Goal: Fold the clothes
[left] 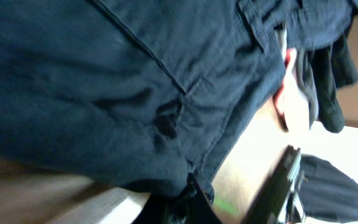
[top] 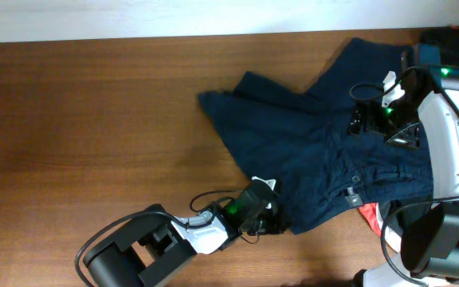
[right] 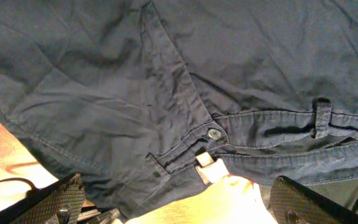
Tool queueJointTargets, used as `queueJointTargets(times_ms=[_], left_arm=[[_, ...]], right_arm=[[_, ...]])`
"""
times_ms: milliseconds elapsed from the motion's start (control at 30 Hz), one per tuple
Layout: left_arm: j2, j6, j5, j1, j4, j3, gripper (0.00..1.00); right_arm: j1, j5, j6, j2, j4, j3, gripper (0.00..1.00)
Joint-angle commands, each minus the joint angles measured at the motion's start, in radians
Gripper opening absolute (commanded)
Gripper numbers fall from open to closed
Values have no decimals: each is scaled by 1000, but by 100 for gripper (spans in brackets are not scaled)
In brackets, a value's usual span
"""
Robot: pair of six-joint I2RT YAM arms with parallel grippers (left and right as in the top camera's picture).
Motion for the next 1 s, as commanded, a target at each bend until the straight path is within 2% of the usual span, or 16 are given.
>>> queueJointTargets(times_ms=[0, 100, 200, 267, 333, 400, 467, 533, 700, 733, 767, 800, 833, 967], left_arm=[[11, 29, -64, 54, -5, -8, 1], [-9, 96, -18, 139, -95, -8, 1], [-80, 230, 6, 285, -348, -8, 1], [-159, 384, 2, 440, -544, -7, 1], [-245, 506, -4, 608, -671, -7, 1], [-328, 578, -4, 786, -727, -2, 1], [-391, 593, -5, 967, -707, 18, 1], [-408, 592, -4, 1099, -614, 45, 1], [-401, 593, -100, 1246, -441, 123, 5], [-401, 593, -117, 1254, -442, 142, 12], [-401, 593, -135, 1260, -450, 163, 26], [-401, 594, -139, 1264, -464, 180, 68], [-401, 593, -134, 1265, -507, 196, 99], [-401, 592, -124, 1259, -799, 201, 99]], right_arm=[[-5, -13, 8, -24, 0, 14, 99], [-5, -13, 8, -24, 0, 14, 99], [-6, -13, 8, -24, 2, 14, 99], [-6, -13, 8, -24, 5, 14, 99], [-6, -13, 8, -24, 8, 14, 99], [-6, -13, 8, -24, 8, 14, 99], [-5, -14, 8, -24, 7, 14, 99], [-5, -25, 8, -24, 7, 14, 99], [-5, -66, 7, -24, -3, 4, 99], [-5, -66, 7, -24, -4, 3, 99], [-5, -66, 7, -24, -5, 3, 99], [-5, -66, 7, -23, -5, 2, 99], [-5, -66, 7, -24, -4, 1, 99], [-5, -67, 7, -23, -5, 1, 99]])
